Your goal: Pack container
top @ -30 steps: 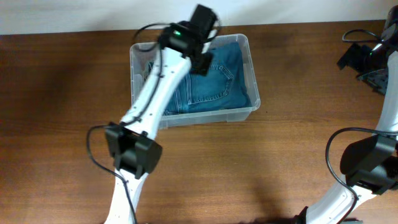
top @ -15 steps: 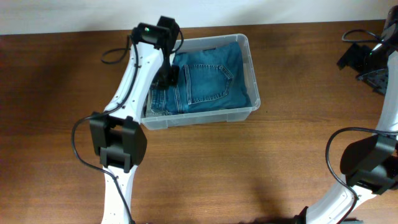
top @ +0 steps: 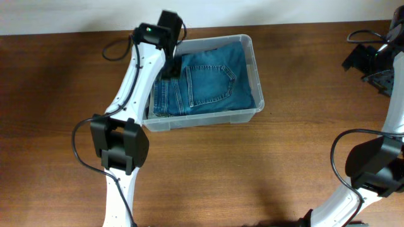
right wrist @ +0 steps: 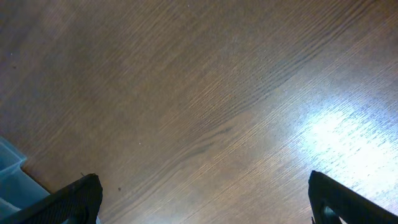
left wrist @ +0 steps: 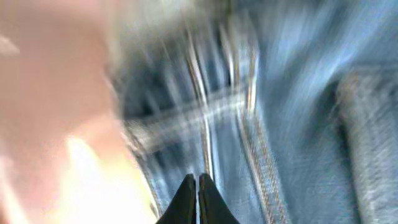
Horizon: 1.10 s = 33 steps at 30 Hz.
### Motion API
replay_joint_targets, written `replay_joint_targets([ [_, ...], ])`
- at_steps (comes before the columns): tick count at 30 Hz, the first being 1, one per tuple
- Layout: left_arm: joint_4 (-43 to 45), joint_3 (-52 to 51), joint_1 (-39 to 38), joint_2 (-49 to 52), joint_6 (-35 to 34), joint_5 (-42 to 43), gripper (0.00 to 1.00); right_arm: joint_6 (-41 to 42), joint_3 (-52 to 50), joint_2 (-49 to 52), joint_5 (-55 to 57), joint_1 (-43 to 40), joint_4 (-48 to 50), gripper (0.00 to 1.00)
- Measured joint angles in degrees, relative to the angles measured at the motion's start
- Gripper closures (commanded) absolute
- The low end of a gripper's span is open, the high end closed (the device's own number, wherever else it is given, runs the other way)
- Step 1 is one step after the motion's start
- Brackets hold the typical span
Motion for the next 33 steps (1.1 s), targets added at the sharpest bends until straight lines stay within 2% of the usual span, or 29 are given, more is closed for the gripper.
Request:
replay_joint_targets([
  [4, 5.9, 1.27, 0.0, 0.0, 0.0, -1.81, 0.95, -0.02, 0.0, 0.0, 0.0, 0.0, 0.02, 0.01],
  [8, 7.91, 0.7, 0.0, 0.0, 0.0, -1.84, 0.95, 0.0, 0.0, 0.0, 0.0, 0.0, 0.02, 0.01],
  [20, 16.68, -13.55, -0.04, 0.02, -0.02, -1.68, 0.91, 0.0, 0.0, 0.0, 0.0, 0.0, 0.02, 0.02],
  [24, 16.55, -13.22, -0.04, -0.02, -0.02, -1.64, 0.77, -0.02, 0.0, 0.0, 0.0, 0.0, 0.02, 0.02],
  [27, 15.47, -12.39, -0.04, -1.33, -0.44, -1.18, 0.55, 0.04, 0.0, 0.0, 0.0, 0.0, 0.0, 0.02],
  [29, 15.17, -12.39, -0.04, -3.28, -0.46, -1.18, 0.32, 0.0, 0.0, 0.0, 0.0, 0.0, 0.02, 0.01],
  [32, 13.97, -12.35, -0.04, -8.28, -0.52, -1.2, 0.23, -0.02, 0.0, 0.0, 0.0, 0.0, 0.02, 0.02],
  [33, 13.27, -12.33, -0.04, -10.25, -0.48, -1.22, 0.16, 0.04, 0.0, 0.0, 0.0, 0.0, 0.04, 0.02],
])
